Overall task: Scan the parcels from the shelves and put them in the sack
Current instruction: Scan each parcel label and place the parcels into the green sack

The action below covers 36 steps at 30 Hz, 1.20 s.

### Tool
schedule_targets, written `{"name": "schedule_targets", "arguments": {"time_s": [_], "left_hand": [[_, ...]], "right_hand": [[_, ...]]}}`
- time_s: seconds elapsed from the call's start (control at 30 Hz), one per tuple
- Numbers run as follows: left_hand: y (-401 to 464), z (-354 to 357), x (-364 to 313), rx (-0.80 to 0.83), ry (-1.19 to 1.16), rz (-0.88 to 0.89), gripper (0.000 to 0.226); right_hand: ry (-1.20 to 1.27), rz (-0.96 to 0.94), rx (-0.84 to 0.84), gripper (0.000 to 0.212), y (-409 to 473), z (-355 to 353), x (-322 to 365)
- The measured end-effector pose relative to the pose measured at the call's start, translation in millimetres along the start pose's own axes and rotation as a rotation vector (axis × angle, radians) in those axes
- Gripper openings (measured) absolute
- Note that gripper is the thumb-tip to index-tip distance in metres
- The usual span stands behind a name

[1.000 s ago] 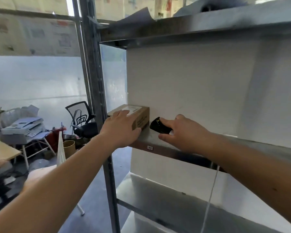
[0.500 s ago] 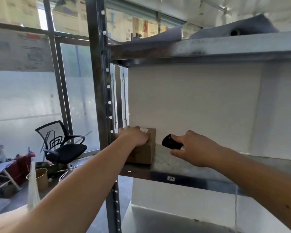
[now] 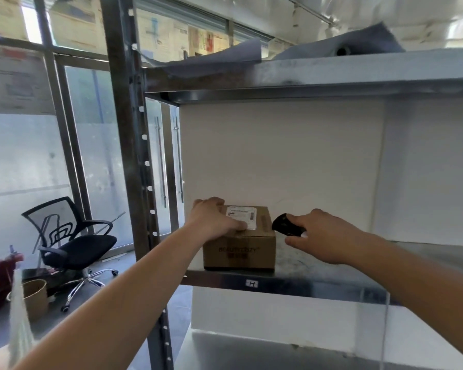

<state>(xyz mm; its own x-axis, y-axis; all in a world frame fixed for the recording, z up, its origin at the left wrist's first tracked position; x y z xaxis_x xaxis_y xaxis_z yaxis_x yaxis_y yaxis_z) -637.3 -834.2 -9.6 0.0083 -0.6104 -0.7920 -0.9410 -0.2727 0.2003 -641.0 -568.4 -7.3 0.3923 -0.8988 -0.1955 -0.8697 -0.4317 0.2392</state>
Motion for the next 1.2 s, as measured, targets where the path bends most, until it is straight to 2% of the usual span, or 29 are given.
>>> {"name": "schedule_targets", "arguments": {"time_s": [0.13,0.23,0.4,0.57,0.7,0.9,1.1,1.2], "left_hand": [[-15,44,18,0.198,-0.653,-0.277,0.107],[-25,67,10,0.276,-0.856,-0.309,0.124],[-48,95,-23,0.284,-0.656,-0.13,0.141],[-68,109,-40,0.111,-0.51,0.095,0.128],[-81,122,-53,0.074,-0.561,0.15,0.122],[-100,135,-63,0.062,-0.681,0.18,0.129],[-112,134,-61,0.025,-0.656,0.237,0.12],[-113,130,-63,-0.009,-0.594,0.335,0.119]], "right_hand": [[0.031,0.018,-0.003,0.068,-14,4,-35],[0.048,0.011,0.005,0.069,-25,5,-52],[0.172,-0.01,0.028,0.066,-38,8,-76],[0.347,-0.018,0.031,0.052,-61,10,-104],[0.341,-0.029,0.003,0.054,-74,6,-121],[0.352,-0.01,-0.037,0.057,-93,4,-133],[0.383,0.09,-0.082,0.062,-111,4,-123],[0.419,0.14,-0.082,0.059,-120,-3,-115]]}}
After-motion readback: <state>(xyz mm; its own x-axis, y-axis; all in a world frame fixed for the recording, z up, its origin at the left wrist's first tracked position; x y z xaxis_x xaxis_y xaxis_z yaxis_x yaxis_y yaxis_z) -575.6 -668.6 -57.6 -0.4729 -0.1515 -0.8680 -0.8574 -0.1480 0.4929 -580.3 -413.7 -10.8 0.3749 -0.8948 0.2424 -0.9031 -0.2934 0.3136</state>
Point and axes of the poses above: each hand's wrist, its own y-axis towards the middle knuckle, its own z-axis out of the palm, x = y × z, the point moved 7 cm from there along y, towards the middle knuckle, and after that the axes turned 15 degrees about -y, right-handed, at the moved point
